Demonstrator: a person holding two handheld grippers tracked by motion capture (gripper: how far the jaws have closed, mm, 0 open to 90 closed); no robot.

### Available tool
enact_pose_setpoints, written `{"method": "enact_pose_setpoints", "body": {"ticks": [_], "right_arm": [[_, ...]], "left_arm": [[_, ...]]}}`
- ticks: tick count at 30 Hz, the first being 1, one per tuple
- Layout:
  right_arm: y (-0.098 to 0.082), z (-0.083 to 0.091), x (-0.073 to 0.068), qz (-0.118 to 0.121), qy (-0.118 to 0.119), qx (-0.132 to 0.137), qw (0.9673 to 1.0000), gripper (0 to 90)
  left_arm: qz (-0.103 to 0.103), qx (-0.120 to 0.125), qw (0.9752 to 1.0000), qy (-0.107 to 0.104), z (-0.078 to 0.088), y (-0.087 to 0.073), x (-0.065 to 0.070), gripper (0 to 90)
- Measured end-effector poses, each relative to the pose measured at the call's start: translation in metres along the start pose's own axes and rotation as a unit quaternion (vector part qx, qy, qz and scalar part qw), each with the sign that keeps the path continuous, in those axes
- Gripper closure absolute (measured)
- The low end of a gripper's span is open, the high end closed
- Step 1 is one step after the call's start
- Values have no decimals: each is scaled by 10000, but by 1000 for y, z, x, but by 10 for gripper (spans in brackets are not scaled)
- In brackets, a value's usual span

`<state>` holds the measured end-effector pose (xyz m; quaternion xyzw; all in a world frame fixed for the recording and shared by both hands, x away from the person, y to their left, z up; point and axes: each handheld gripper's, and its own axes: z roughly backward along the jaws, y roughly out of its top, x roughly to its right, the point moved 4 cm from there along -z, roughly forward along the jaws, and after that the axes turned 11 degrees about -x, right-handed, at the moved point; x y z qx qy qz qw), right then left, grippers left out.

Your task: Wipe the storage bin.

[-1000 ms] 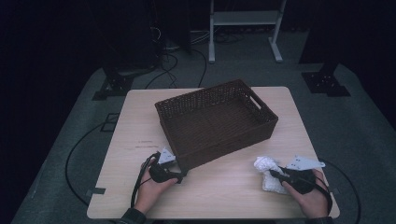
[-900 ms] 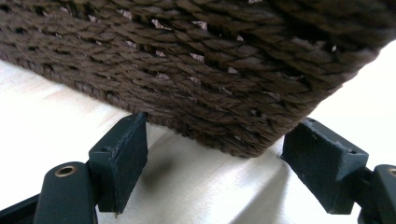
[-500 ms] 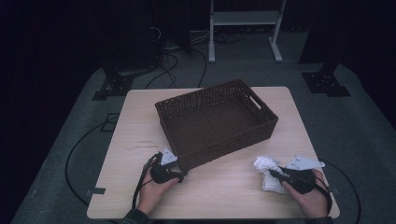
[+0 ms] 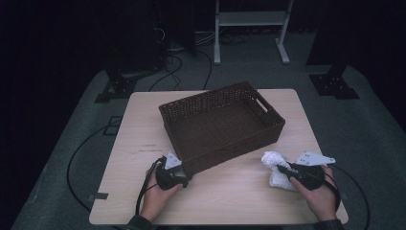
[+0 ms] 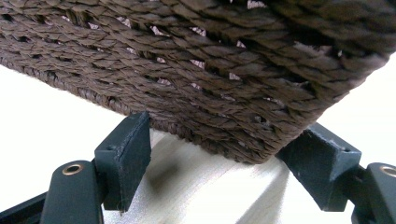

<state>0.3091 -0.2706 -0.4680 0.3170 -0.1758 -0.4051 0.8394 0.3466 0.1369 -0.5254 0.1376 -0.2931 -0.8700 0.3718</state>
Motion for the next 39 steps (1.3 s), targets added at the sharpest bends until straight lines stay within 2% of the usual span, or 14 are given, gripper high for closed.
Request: {"method": "enact_pose_setpoints", "body": {"ticks": [16, 24, 33, 39], "right_arm": [[23, -2, 36, -326, -416, 48, 9986, 763], [31, -1, 48, -426, -528, 136, 9976, 765], [39, -4, 69, -601, -642, 175, 9960, 764], [43, -2, 76, -651, -757, 212, 9948, 764]], "left_arm": [[4, -6, 10000, 9, 0, 0, 0, 246], [4, -8, 10000, 5, 0, 0, 0, 246], [7, -8, 10000, 0, 0, 0, 0, 247], [12, -5, 10000, 1, 0, 0, 0, 249]]}}
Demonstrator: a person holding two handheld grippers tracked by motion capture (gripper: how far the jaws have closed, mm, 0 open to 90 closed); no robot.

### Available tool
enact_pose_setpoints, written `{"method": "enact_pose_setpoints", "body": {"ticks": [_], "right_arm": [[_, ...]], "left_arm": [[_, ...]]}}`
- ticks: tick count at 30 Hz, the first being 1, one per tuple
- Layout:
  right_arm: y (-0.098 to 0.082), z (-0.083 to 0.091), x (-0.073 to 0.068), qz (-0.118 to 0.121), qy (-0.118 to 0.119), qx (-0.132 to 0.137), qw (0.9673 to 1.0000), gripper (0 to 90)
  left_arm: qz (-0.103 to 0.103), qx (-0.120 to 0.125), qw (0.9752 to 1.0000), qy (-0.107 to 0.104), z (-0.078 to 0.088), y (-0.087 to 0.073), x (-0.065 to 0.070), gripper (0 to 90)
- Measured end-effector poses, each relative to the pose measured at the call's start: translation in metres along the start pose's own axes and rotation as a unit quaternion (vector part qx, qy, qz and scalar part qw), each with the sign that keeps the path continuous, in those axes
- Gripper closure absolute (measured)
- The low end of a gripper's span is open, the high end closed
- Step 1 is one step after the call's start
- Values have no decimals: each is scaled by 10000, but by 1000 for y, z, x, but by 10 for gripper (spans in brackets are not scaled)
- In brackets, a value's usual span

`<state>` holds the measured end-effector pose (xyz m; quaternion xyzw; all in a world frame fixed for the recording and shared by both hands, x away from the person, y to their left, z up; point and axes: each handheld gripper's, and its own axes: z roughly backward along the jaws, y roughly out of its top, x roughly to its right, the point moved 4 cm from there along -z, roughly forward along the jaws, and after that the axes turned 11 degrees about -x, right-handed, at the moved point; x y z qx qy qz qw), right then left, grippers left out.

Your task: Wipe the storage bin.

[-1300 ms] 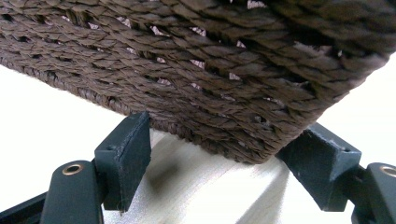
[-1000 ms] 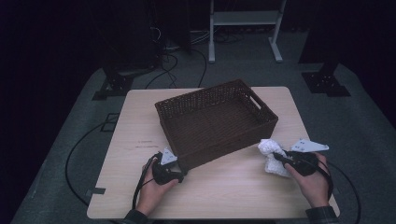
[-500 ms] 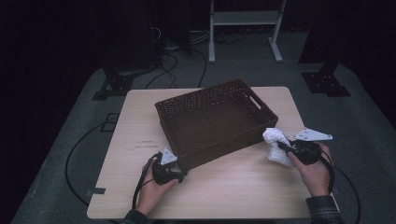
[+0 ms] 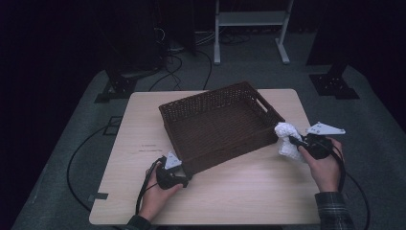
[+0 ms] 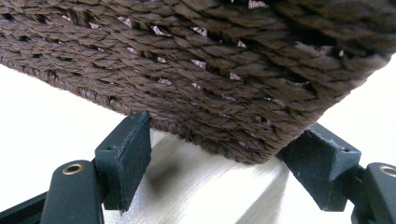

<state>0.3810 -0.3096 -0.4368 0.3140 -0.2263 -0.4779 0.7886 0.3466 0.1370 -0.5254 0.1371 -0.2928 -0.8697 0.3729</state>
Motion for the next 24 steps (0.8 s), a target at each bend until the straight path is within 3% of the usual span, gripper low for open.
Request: {"method": "enact_pose_setpoints", "body": {"ticks": [13, 24], "right_arm": [[4, -32, 10, -240, 57, -311, 9992, 764], [-3, -53, 7, -243, 126, -609, 9978, 764]], "left_arm": [[4, 10, 10000, 1, 0, 0, 0, 258], [-1, 24, 10000, -2, 0, 0, 0, 270]]}}
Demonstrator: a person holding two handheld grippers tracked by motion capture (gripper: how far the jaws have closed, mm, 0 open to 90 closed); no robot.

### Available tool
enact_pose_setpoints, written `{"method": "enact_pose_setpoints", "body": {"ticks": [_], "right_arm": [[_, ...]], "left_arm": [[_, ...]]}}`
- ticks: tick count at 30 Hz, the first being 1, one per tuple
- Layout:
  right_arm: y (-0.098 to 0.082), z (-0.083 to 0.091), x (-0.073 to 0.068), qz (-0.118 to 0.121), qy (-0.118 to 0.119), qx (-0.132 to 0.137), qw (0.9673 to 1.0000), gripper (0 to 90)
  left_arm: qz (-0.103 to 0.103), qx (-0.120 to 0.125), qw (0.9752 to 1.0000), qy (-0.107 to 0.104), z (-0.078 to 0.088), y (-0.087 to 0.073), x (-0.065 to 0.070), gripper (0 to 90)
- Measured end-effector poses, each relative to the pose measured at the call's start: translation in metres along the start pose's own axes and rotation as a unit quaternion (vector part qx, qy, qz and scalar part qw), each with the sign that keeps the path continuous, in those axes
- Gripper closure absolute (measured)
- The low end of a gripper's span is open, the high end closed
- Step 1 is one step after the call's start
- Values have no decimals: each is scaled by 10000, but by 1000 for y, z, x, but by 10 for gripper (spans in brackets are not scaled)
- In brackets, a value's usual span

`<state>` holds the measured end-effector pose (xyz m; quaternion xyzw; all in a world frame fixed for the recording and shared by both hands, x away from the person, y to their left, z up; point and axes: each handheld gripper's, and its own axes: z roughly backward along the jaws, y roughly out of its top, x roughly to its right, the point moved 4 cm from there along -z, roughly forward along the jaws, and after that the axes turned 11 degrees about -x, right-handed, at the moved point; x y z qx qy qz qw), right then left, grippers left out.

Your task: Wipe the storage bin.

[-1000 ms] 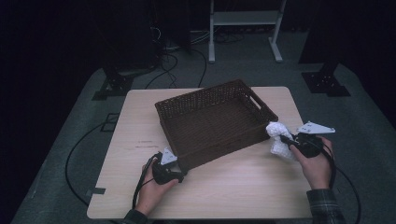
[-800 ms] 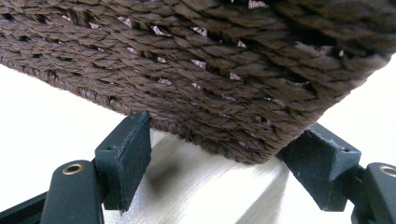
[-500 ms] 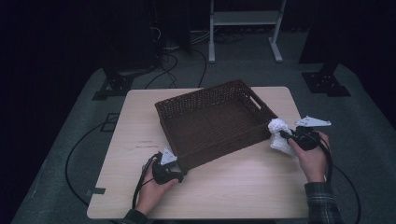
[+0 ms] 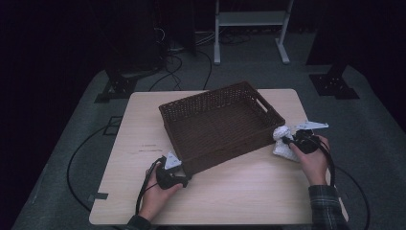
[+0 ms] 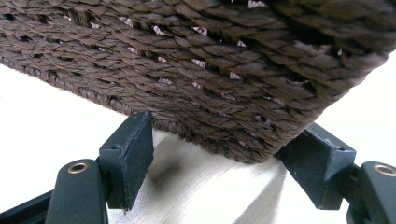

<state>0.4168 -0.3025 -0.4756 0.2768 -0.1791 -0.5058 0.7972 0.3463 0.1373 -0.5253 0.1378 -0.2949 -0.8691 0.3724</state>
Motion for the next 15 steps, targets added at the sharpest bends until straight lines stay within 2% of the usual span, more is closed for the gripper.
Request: {"method": "enact_pose_setpoints", "body": {"ticks": [15], "right_arm": [[-8, -16, -3, 27, 98, -266, 9996, 765]], "left_arm": [[4, 3, 10000, 0, 0, 0, 0, 274]]}}
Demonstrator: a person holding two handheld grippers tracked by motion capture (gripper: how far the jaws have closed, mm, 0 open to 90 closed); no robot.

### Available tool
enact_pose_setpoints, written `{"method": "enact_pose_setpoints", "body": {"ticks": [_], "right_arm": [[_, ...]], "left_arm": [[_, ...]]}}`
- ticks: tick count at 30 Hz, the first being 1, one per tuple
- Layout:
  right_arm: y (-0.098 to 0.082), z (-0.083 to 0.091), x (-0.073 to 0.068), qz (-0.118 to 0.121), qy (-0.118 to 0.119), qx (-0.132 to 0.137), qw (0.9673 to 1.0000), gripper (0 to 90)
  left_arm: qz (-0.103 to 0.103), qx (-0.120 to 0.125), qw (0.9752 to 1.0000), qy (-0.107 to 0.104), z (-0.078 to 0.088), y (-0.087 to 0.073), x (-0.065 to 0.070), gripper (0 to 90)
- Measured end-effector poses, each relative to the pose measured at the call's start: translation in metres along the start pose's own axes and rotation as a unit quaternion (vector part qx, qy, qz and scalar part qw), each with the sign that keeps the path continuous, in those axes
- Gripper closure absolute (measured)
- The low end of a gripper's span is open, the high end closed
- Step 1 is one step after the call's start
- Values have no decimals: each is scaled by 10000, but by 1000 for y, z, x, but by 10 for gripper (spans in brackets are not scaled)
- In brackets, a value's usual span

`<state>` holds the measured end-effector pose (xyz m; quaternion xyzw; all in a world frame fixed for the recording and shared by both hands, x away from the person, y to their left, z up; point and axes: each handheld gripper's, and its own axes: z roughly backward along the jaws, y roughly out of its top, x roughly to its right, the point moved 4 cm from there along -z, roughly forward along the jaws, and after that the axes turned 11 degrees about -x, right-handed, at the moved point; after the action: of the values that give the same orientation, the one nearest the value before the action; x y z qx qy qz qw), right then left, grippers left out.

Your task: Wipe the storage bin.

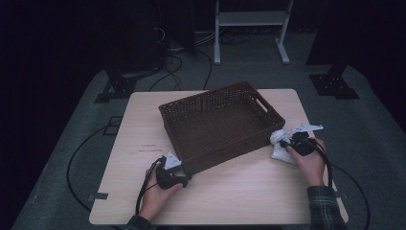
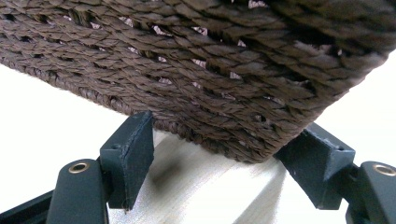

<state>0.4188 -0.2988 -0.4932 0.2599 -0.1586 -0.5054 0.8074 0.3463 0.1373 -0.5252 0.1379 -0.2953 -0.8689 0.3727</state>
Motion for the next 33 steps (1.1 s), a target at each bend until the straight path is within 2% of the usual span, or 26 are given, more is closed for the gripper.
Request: {"method": "enact_pose_setpoints", "body": {"ticks": [12, 19, 22, 28, 33], "right_arm": [[-6, -15, -7, 164, 77, -353, 9992, 763], [-8, -15, -7, 178, 71, -356, 9992, 763], [-7, -12, -8, 200, 40, -311, 9993, 763], [-2, 12, -11, 202, -3, 137, 9997, 765], [5, 31, -15, 269, -15, 488, 9984, 765]], "left_arm": [[2, 3, 10000, -1, 0, 0, 0, 275], [1, 3, 10000, -1, 0, 0, 0, 275], [-3, -14, 10000, -3, 0, 0, 0, 275], [-8, -14, 10000, -6, 0, 0, 0, 276], [-8, -8, 10000, -8, 0, 0, 0, 276]]}}
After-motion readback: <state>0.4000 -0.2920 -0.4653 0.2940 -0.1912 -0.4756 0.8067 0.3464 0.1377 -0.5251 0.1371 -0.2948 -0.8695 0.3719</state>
